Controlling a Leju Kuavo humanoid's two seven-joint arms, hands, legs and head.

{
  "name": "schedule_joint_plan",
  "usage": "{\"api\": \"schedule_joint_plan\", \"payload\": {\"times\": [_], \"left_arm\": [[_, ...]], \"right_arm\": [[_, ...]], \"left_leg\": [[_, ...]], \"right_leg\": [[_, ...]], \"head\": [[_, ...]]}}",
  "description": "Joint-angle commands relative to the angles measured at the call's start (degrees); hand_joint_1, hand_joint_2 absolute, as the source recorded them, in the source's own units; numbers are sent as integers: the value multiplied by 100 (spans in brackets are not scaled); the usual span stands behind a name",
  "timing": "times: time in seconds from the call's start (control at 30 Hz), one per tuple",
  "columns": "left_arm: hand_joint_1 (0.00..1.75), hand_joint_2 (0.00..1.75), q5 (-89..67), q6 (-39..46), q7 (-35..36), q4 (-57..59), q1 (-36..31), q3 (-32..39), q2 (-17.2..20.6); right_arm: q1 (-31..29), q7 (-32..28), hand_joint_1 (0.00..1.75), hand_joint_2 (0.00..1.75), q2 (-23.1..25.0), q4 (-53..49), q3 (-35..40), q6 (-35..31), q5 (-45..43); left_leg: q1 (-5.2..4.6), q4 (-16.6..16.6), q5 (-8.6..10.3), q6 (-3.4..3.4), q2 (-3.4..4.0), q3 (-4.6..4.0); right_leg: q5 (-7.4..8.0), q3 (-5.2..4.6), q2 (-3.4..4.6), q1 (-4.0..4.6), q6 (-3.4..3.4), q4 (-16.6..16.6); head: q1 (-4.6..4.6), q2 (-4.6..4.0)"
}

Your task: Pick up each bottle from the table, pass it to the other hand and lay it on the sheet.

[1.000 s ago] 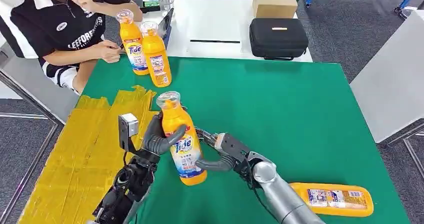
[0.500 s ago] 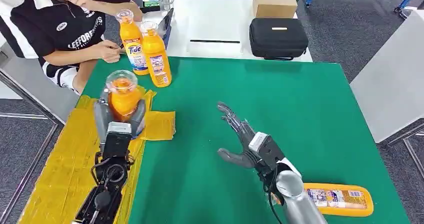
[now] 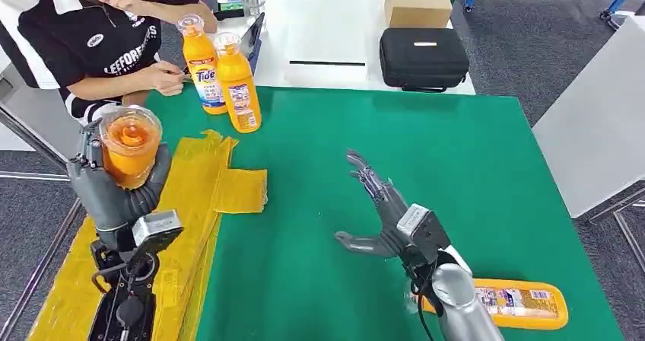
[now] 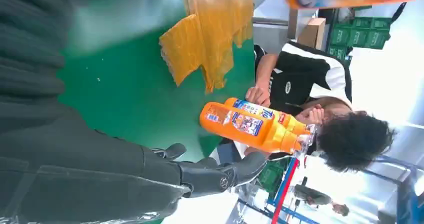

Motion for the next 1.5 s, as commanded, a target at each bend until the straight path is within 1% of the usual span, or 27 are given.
{"api": "schedule_joint_plan", "payload": {"times": [0.03, 0.07, 0.13, 0.17, 0.2, 0.27, 0.33, 0.37, 0.4, 0.43, 0.47, 0.5, 0.53, 0.57, 0.6, 0.63, 0.7, 0.73, 0.77, 0.8, 0.83, 1.03, 1.23, 1.27, 1.3, 1.43, 1.5], "left_arm": [[175, 175, -3905, -9, 243, -1455, -80, 294, 555], [175, 175, -3905, -9, -4, -1359, -52, 425, 541], [175, 175, -3905, -9, 46, -881, -35, 303, 678], [175, 175, -3905, -9, -48, -552, -212, 373, 701], [175, 175, -3905, -9, 24, -562, 84, 310, 1004], [175, 175, -3905, -9, -47, -193, 33, 352, 1162], [175, 175, -3905, -9, 419, 192, 131, -11, 1515], [175, 175, -3905, -9, 935, 459, 71, -393, 1913], [175, 175, -3905, -9, 3070, 1141, -831, -2430, 3214], [175, 175, -3905, -9, 4510, 1981, -2247, -3870, 3650], [175, 175, -3905, -9, 4510, 1981, -2247, -3870, 3650], [175, 175, -3905, -9, 5230, 2445, -2941, -4590, 3467], [175, 175, -3905, -9, 6670, 2632, -3124, -6030, 3324], [175, 175, -3905, -9, 6670, 2632, -3124, -6030, 3324], [175, 175, -3905, -9, 7633, 2643, -2844, -7432, 3301], [175, 175, -3905, -9, 7882, 2672, -2807, -7688, 3329], [175, 175, -3905, -9, 7952, 2892, -2565, -7679, 3113], [175, 175, -3905, -9, 7952, 2907, -2497, -7648, 3086], [175, 175, -3905, -9, 7952, 3060, -2440, -7621, 2966], [175, 175, -3905, -9, 7952, 3087, -2189, -7494, 3019], [175, 175, -3905, -9, 7846, 3102, -1988, -7261, 2978], [175, 175, -3905, -9, 5832, 2992, -909, -4768, 2467], [175, 175, -3905, -9, 5443, 3051, -749, -4293, 2323], [175, 175, -3905, -9, 5388, 3040, -726, -4221, 2305], [175, 175, -3905, -9, 5388, 3040, -726, -4221, 2305], [175, 175, -3905, -9, 5166, 3064, -679, -3943, 2182], [175, 175, -3905, -9, 5102, 3129, -659, -3795, 2118]], "right_arm": [[-244, 175, 0, 175, -193, -344, -152, -162, -58], [-225, 180, 0, 175, -193, -371, -194, -159, -58], [-181, 235, 0, 175, -254, -445, -223, -212, -62], [-98, 443, 0, 175, 331, -627, -343, -116, 513], [-47, 192, 0, 175, -86, -555, -519, 0, 263], [-98, 226, 0, 175, -186, -520, -431, -85, 86], [-9, 183, 0, 175, -201, -598, -420, -182, 177], [-7, 186, 0, 175, -183, -590, -414, -176, 167], [-18, 188, 0, 175, -182, -563, -397, -167, 168], [-24, 198, 0, 175, -183, -553, -395, -126, 235], [-24, 198, 0, 175, -183, -553, -395, -126, 235], [-29, 198, 0, 175, -179, -542, -392, -125, 242], [-33, 198, 0, 175, -184, -536, -384, -124, 238], [-33, 198, 0, 175, -184, -536, -384, -124, 238], [-55, 226, 0, 175, -181, -517, -373, -151, 261], [-61, 226, 0, 175, -177, -513, -366, -151, 261], [-89, 195, 0, 175, -174, -473, -350, -158, 233], [-84, 201, 0, 175, -169, -459, -341, -158, 233], [-88, 203, 0, 175, -237, -415, -212, -244, 197], [-81, 222, 0, 175, -193, -398, -248, -231, 203], [-87, 221, 0, 175, -174, -363, -241, -215, 213], [59, 211, 0, 175, -169, -394, -259, -287, 280], [35, 214, 0, 175, -142, -331, -227, -287, 283], [37, 225, 0, 175, -132, -328, -223, -300, 295], [37, 225, 0, 175, -132, -328, -223, -300, 295], [58, 256, 0, 175, -120, -342, -222, -332, 316], [91, 269, 0, 175, -116, -366, -225, -344, 326]], "left_leg": [[5, 11, -17, -14, 16, 6], [5, 6, -16, -16, 15, 15], [0, -6, -11, -17, 14, 25], [4, -6, -21, -25, 13, 46], [3, -3, -13, -19, 7, 28], [9, -6, -27, -38, 15, 59], [-1, -17, -5, -16, 8, 31], [1, -19, -9, -22, 7, 45], [6, -18, -16, -28, 12, 56], [6, -11, -7, -24, -7, 37], [11, -6, -8, -31, -29, 41], [24, 21, 13, -25, -106, -15], [16, 17, 12, -19, -77, -4], [25, 29, 20, -29, -121, -9], [19, 1, 40, -30, -110, -17], [18, -9, 36, -35, -82, -6], [7, -30, 29, -23, -60, 36], [7, -18, 22, -22, -23, 31], [14, -26, 3, -33, -7, 72], [3, -12, 10, -23, 8, 41], [8, -14, -4, -32, 44, 57], [9, -11, -5, -34, 32, 28], [19, -6, -4, -34, 29, 8], [25, -1, -22, -48, 31, 44], [19, -7, -4, -34, 24, 11], [19, -6, -2, -32, 23, 4], [24, -4, -16, -41, 24, 32]], "right_leg": [[-11, 3, 9, 4, -3, 8], [-12, 11, 5, 4, -5, 6], [-10, 18, 4, 0, -7, -1], [-20, 40, 1, 4, -10, -1], [-12, 25, -2, 3, -7, -2], [-26, 50, -2, 10, -16, 1], [-8, 23, -4, -1, -7, -9], [-13, 36, -7, 2, -9, -11], [-17, 46, -5, 7, -12, -11], [-15, 33, -23, 7, -10, -5], [-23, 42, -49, 13, -14, 1], [-23, 13, -125, 28, -13, 18], [-18, -16, -94, 27, -9, 10], [-27, -28, -139, 38, -12, 17], [-9, -43, -119, 31, -9, -6], [1, -13, -93, 30, -17, -15], [3, 47, -73, 13, -12, -30], [8, 33, -36, 12, -13, -17], [-4, 73, -27, 19, -14, -30], [8, 40, -6, 5, -13, -13], [5, 47, 30, 10, -17, -14], [4, 22, 22, 4, -21, -15], [6, -1, 19, 15, -18, -11], [-11, 36, 14, 22, -22, -7], [4, 4, 14, 18, -18, -10], [7, -2, 15, 18, -17, -10], [-7, 27, 11, 22, -18, -8]], "head": [[-2, 0], [-2, 0], [-4, 0], [0, 0], [-2, 0], [-5, 0], [-2, 0], [-6, 0], [-2, 0], [-2, 0], [-2, 0], [-2, 0], [-2, 0], [4, 0], [-2, 0], [-13, 0], [2, 0], [-7, 0], [-2, 0], [0, 0], [4, 0], [-2, 0], [-2, 0], [-2, 0], [0, 0], [0, 0], [0, 0]]}}
